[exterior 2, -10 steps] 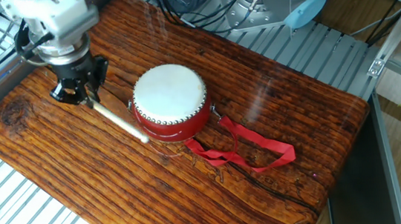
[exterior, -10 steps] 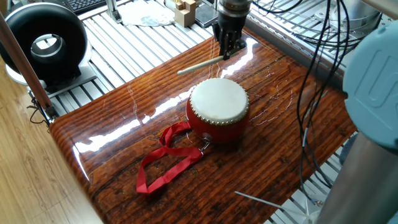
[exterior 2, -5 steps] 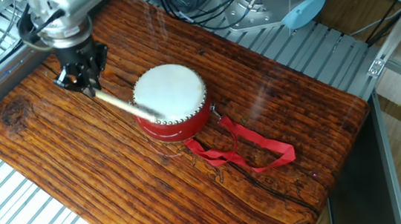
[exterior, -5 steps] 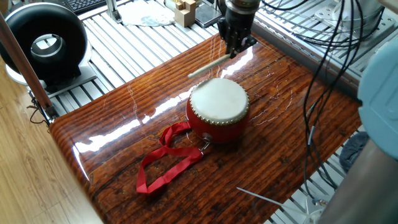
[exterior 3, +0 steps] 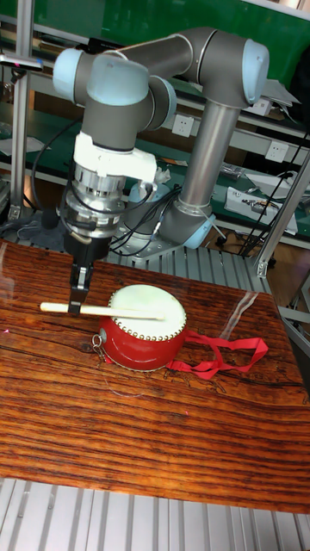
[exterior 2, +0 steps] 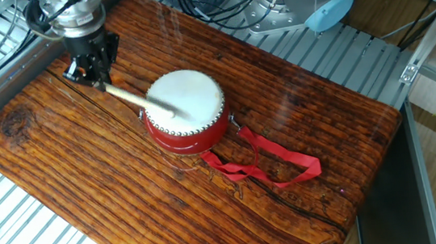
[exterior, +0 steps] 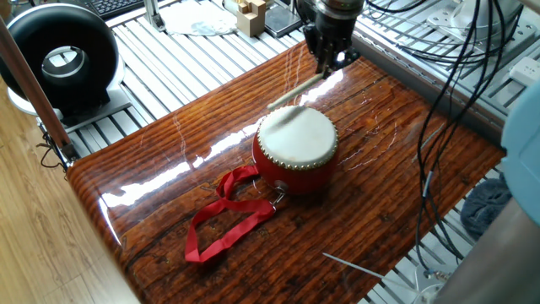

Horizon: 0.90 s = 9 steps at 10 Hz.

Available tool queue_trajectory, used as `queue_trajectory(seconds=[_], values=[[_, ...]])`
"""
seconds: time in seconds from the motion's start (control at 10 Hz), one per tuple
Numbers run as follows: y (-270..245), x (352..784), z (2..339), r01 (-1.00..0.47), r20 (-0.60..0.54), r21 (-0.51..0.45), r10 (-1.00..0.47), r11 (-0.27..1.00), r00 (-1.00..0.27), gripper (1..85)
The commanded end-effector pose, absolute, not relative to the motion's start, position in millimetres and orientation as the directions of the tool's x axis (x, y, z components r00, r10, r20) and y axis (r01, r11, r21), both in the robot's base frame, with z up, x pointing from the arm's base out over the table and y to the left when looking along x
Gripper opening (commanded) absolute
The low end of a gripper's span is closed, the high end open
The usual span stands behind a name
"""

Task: Play the drum

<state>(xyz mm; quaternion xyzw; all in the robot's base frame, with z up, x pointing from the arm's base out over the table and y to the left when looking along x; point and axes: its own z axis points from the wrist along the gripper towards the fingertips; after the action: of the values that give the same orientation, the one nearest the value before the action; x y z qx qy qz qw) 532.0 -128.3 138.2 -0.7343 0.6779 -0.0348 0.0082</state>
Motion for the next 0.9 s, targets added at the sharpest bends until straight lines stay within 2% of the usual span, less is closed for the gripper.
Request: queue_trajectory(seconds=[0.0,0.8], values=[[-127.9,512.3,142.7,-0.998,0.025,-0.029,-0.999,-0.049,0.048,1.0],[-128.3,515.6,142.4,-0.999,0.030,-0.040,-1.000,-0.005,0.004,1.0]])
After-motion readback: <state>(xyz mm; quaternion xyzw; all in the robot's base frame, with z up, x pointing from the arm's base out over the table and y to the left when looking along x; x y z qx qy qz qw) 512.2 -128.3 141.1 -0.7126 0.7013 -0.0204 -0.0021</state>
